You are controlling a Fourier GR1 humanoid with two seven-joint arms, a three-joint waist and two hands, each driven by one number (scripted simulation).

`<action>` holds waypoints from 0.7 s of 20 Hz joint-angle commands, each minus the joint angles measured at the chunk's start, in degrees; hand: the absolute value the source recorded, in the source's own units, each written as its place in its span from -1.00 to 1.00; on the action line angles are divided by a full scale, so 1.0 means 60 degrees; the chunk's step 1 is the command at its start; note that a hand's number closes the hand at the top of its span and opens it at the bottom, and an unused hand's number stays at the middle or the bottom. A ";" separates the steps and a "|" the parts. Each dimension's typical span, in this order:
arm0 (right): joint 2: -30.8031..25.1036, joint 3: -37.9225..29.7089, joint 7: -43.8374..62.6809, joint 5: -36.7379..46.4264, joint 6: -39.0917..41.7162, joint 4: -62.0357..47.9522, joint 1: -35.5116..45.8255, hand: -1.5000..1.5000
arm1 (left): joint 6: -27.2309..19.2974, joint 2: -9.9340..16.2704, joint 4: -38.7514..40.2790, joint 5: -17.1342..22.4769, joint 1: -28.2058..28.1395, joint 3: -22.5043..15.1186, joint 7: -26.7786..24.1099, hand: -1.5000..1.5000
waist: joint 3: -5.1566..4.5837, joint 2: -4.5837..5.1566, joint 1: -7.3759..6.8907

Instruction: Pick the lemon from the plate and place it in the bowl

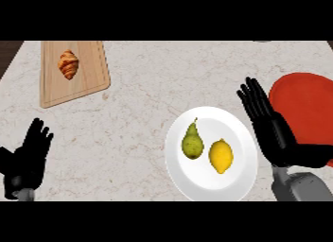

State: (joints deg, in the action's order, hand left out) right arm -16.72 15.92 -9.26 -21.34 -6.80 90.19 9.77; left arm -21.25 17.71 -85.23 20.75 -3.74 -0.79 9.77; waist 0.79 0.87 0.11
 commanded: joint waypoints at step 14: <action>0.0132 0.1051 0.3425 0.6783 -0.7478 -0.0444 -0.1385 -1.00 | 0.3015 0.0337 -0.0964 -0.1397 0.1861 -0.3023 -0.1320 0.00 | -0.0191 -0.0146 0.0150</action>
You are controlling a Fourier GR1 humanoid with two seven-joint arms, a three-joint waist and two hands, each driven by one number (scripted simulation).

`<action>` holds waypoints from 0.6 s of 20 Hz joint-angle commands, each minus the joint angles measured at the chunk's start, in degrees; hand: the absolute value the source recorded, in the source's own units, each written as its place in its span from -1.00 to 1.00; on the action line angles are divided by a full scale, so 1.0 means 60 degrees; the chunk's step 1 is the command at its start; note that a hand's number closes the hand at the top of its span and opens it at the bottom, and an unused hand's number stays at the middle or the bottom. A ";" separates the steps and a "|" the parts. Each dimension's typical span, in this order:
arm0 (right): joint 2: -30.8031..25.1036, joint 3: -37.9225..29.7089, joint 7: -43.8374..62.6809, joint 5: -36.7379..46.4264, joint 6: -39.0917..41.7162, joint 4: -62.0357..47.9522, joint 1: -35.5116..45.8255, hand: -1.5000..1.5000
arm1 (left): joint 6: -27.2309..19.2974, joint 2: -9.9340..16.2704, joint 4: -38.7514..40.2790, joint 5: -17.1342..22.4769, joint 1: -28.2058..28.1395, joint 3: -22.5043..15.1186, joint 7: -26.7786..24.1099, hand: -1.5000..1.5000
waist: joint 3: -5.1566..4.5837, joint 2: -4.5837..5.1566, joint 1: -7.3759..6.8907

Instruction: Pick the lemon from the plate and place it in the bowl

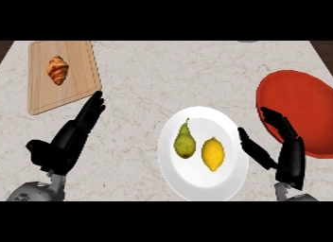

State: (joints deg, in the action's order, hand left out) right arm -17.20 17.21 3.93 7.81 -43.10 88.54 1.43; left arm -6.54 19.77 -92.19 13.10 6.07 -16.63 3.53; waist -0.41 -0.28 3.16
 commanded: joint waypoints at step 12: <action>-0.2016 0.2209 0.7671 0.3605 0.4617 0.0044 0.1290 -1.00 | 0.0640 -0.0269 0.0135 -0.0207 0.0615 -0.0692 0.0061 0.00 | -0.0073 0.0048 -0.0678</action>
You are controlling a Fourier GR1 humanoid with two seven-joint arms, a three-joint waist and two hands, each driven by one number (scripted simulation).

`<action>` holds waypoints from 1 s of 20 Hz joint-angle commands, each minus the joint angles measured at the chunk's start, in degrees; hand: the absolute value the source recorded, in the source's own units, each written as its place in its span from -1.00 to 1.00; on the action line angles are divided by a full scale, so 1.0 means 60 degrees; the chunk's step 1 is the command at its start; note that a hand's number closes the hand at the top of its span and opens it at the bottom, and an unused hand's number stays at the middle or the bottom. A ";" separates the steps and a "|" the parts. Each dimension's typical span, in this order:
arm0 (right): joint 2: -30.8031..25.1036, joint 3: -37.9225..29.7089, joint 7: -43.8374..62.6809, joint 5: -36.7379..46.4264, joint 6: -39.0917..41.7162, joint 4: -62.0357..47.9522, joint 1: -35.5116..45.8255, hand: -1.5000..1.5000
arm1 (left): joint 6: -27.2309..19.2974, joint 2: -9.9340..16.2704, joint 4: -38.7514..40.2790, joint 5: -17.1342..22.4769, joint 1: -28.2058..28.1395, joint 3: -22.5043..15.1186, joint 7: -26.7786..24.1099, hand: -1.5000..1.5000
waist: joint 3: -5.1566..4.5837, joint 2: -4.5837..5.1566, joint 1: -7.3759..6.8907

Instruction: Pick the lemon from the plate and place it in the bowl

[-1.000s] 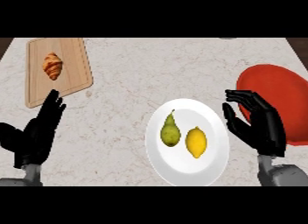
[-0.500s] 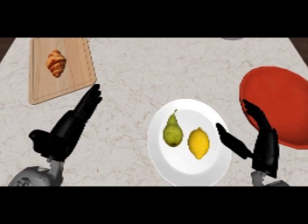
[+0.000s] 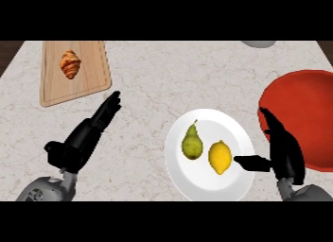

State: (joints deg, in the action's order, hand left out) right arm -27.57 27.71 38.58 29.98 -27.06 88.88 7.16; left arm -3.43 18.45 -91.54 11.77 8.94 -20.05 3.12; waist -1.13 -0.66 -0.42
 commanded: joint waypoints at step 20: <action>0.1526 0.0375 0.7769 -0.3237 0.6203 -0.0351 0.3961 -1.00 | 0.0161 -0.0335 0.0217 -0.0193 -0.0072 0.0001 -0.0363 0.00 | 0.0144 0.0057 0.0047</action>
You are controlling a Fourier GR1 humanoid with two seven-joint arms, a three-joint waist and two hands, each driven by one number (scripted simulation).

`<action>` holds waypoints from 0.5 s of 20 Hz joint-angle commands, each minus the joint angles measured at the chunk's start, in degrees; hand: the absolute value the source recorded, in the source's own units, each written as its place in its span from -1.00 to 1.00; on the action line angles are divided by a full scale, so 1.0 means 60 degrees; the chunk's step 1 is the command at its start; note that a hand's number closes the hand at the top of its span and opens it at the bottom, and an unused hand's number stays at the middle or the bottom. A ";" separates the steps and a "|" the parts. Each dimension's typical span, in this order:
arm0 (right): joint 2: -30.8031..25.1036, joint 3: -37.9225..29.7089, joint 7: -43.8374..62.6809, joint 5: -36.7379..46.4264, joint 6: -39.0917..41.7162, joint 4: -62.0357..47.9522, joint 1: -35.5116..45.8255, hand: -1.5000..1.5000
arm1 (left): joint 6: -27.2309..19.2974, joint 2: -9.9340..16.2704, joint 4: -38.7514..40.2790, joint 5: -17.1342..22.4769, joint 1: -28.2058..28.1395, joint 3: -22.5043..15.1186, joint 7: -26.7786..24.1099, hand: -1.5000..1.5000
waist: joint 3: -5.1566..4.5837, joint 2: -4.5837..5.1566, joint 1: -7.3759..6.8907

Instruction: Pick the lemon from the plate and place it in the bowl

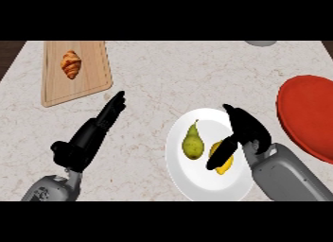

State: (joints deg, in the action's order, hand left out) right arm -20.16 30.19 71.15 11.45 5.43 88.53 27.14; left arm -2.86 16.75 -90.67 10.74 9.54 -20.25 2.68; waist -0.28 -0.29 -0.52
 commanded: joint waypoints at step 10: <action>0.1201 0.0766 0.2347 0.1858 0.0246 -0.0621 0.0747 -1.00 | -0.0141 -0.0253 0.0200 -0.0401 -0.0291 0.0019 -0.0259 0.00 | 0.0016 -0.0035 0.0184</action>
State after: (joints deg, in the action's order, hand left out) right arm -16.06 33.29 71.68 18.38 6.18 84.98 30.02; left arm -2.78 16.34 -89.95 9.91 8.86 -19.23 2.12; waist -0.20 -0.48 0.44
